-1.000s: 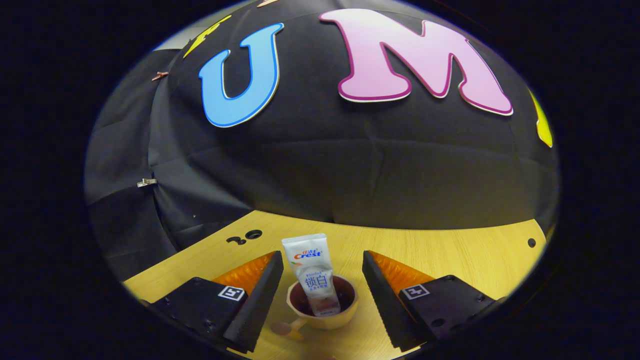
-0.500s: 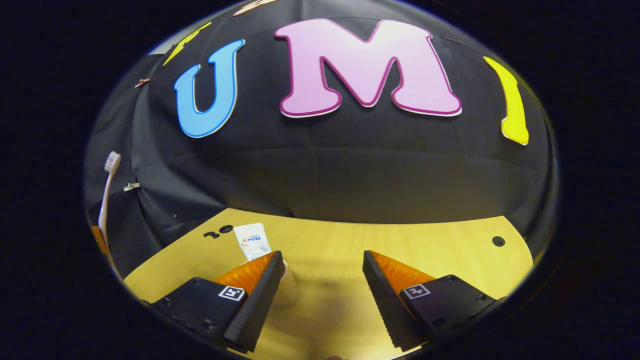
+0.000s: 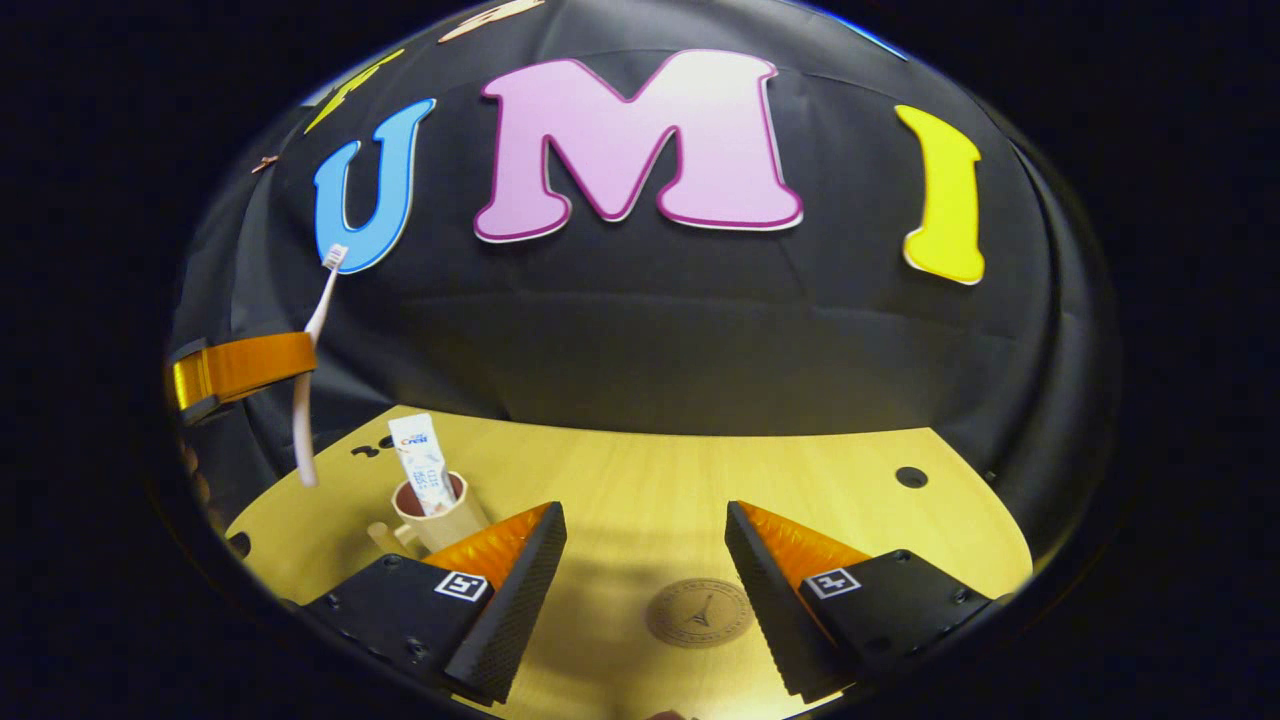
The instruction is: Put the toothbrush and toothpaste on the desktop into the cup, then pick up the cup and place it on the coaster on the desktop.
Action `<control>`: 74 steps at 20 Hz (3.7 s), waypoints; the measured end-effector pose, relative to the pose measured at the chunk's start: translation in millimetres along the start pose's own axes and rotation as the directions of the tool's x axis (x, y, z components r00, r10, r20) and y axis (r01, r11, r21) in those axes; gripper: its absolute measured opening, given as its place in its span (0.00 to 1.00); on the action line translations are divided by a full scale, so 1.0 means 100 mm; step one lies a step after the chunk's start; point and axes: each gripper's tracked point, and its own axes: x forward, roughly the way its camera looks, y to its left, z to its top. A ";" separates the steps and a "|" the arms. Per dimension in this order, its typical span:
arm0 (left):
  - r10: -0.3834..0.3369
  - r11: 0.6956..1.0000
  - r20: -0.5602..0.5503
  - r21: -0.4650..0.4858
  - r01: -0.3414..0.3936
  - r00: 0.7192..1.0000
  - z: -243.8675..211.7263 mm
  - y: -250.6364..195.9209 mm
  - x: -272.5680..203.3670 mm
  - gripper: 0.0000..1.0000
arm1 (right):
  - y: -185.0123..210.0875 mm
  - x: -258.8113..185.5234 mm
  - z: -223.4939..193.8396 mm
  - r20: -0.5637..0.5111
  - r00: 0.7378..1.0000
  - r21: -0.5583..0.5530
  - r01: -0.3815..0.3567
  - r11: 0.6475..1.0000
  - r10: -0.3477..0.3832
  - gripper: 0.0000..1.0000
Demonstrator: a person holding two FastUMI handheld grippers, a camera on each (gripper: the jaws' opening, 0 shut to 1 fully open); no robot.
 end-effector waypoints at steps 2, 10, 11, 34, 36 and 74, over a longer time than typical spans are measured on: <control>-0.002 1.000 0.023 0.010 0.002 1.000 -0.05 0.02 0.20 0.06 | -0.21 -0.08 -0.13 -0.012 0.999 -0.013 0.035 0.999 -0.035 0.98; 0.017 0.995 0.071 0.097 -0.024 0.997 -0.58 0.11 0.63 0.11 | -0.84 -0.29 -0.57 -0.065 0.989 -0.025 0.130 0.991 -0.132 0.98; 0.013 0.995 0.070 0.102 -0.020 0.997 -0.65 0.11 0.65 0.12 | -0.89 -0.30 -0.61 -0.072 0.988 -0.034 0.135 0.990 -0.138 0.98; 0.211 0.970 -0.378 0.199 -0.143 0.901 -1.21 0.35 -0.28 0.98 | -1.16 -0.70 -0.58 -0.113 0.983 -0.025 0.140 0.990 -0.142 0.98; 0.221 0.968 -0.430 0.206 -0.144 0.875 -1.25 0.35 -0.31 0.98 | -1.14 -0.75 -0.58 -0.116 0.984 -0.007 0.138 0.990 -0.138 0.98; 0.182 0.979 -0.883 0.204 0.006 0.433 -2.05 0.46 -0.13 0.16 | -1.78 -1.32 -1.32 -0.274 0.918 0.131 0.329 0.935 -0.285 0.97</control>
